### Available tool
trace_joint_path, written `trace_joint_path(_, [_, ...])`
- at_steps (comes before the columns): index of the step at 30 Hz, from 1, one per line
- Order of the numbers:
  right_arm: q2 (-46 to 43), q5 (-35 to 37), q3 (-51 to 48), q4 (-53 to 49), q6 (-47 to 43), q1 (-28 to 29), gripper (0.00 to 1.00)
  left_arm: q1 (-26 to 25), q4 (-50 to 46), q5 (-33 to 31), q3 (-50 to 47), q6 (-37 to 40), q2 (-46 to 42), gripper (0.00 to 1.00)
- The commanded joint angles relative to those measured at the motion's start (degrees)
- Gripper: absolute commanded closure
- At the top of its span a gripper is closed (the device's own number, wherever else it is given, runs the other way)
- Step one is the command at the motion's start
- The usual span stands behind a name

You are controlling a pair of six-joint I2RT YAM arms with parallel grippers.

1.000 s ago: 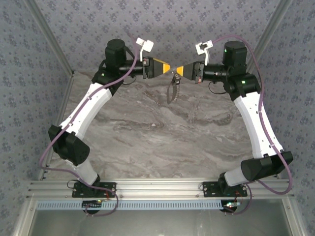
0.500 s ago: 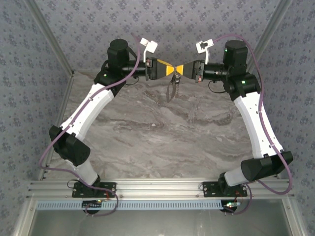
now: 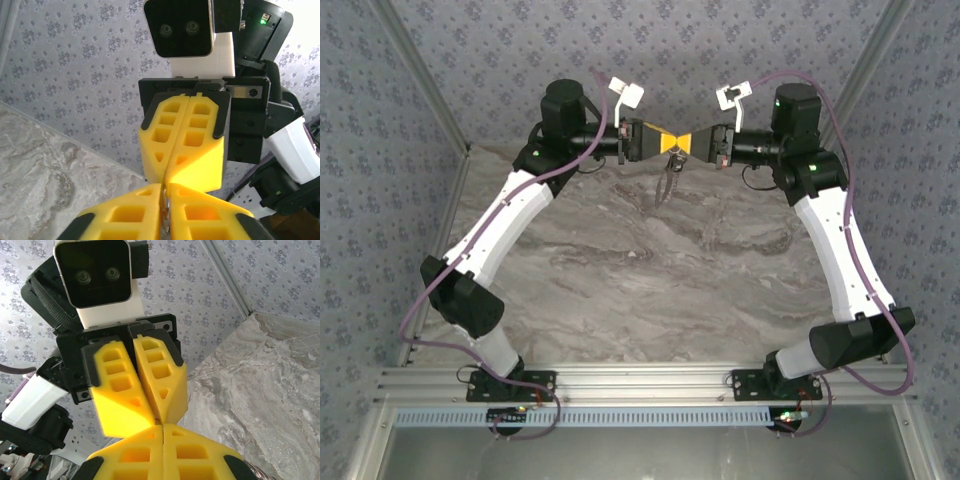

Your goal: Put the keys on the keyring

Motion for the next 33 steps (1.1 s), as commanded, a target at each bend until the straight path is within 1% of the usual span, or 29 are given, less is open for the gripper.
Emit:
trace_joint_path(1, [-1.4, -0.6, 0.0, 1.5, 0.8, 0.3, 1.0, -0.7, 1.5, 1.8, 2.0, 0.1, 0.1, 0.97])
trace_joint_path(2, [-1.4, -0.6, -0.1, 1.6, 1.0, 0.2, 1.0, -0.7, 1.6, 1.8, 2.0, 0.1, 0.1, 1.0])
trace_joint_path(5, [-1.4, -0.4, 0.0, 2.2, 1.7, 0.2, 1.0, -0.9, 1.9, 1.8, 2.1, 0.0, 0.0, 1.0])
trace_joint_path(6, [-1.5, -0.5, 0.0, 2.5, 2.2, 0.0, 0.98, -1.0, 2.0, 1.3, 2.1, -0.1, -0.2, 1.0])
trace_joint_path(8, [-2.2, -0.6, -0.7, 4.1, 3.9, -1.1, 0.77, -0.9, 2.3, -1.7, 1.5, 0.2, -1.0, 1.0])
trace_joint_path(9, [-2.8, -1.0, -1.8, 6.2, 5.6, -2.1, 0.7, -0.9, 2.9, -3.3, 0.8, 0.6, -1.8, 1.0])
trace_joint_path(12, [-5.3, -2.4, -6.1, 15.1, 12.6, -5.5, 0.56, -0.9, 6.5, -7.0, -1.6, 0.5, -4.1, 1.0])
trace_joint_path(15, [-7.1, -3.5, -10.9, 24.3, 20.0, -8.3, 0.52, -0.9, 8.7, -7.6, -1.9, -0.4, -4.9, 1.0])
trace_joint_path(18, [-7.9, -3.8, -14.0, 29.2, 23.3, -8.7, 0.5, -0.9, 10.0, -7.3, -1.2, -1.4, -5.0, 1.0])
trace_joint_path(23, [-8.1, -4.0, -16.8, 32.2, 24.4, -6.9, 0.45, -1.0, 10.8, -6.5, 0.7, -2.5, -4.7, 1.0])
trace_joint_path(28, [-7.4, -3.9, -17.4, 35.2, 25.8, -4.8, 0.39, -1.0, 11.8, -6.1, 1.7, -3.6, -4.5, 1.0])
trace_joint_path(33, [-6.8, -4.4, -18.2, 37.7, 26.9, -2.2, 0.39, -0.9, 11.9, -6.2, 2.4, -4.0, -4.3, 1.0])
